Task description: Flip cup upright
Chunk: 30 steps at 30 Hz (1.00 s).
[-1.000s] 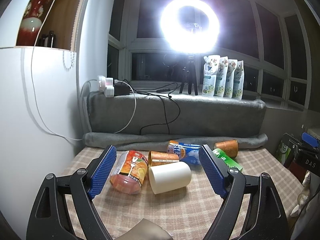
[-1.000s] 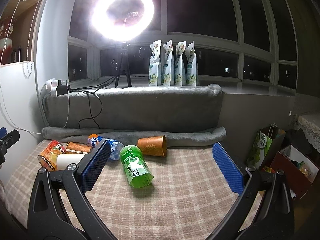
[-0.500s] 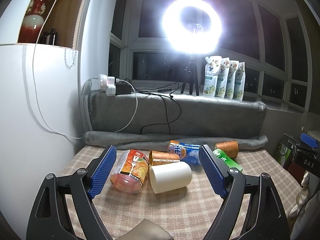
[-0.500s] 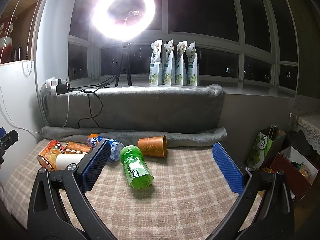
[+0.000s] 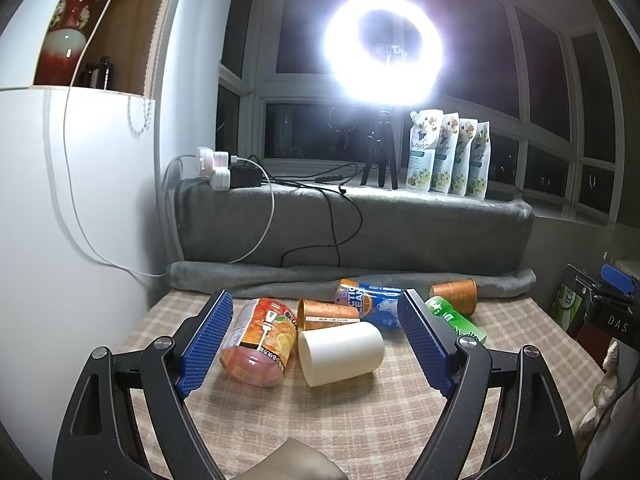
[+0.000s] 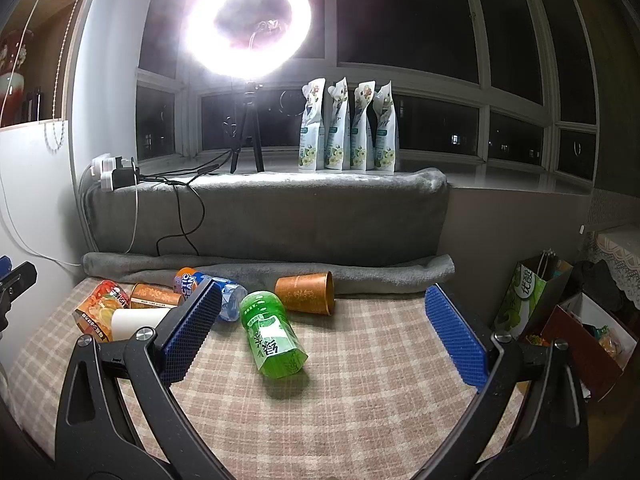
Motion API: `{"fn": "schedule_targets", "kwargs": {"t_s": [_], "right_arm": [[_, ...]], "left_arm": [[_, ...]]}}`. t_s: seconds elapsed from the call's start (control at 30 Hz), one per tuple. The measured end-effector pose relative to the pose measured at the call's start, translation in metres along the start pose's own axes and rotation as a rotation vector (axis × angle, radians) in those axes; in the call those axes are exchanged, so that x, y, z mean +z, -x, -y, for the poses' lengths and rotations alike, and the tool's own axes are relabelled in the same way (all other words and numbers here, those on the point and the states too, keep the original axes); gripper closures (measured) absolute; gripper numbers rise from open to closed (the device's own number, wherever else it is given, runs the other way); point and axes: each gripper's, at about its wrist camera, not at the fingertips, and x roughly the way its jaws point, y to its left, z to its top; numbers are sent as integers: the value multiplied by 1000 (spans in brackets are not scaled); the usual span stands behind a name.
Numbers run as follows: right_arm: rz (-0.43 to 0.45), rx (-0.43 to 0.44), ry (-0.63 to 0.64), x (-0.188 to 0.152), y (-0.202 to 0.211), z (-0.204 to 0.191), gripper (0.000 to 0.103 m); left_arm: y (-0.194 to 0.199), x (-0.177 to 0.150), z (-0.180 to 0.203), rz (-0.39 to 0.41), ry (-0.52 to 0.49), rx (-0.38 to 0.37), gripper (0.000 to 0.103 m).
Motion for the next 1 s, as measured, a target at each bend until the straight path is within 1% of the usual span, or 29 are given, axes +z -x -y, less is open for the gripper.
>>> {"fn": "schedule_targets", "kwargs": {"t_s": [0.6,0.87,1.0], "right_arm": [[-2,2,2,0,-1,-1,0],[-15,17,24,-1,-14,-7,0],[-19,38,48,3,-21,-11,0]], "left_arm": [[-2,0,1,-2,1,-2,18],[-3,-2,3,-6,-4,-2,18],[-7,-3,4,-16,-8,-2,18]]}}
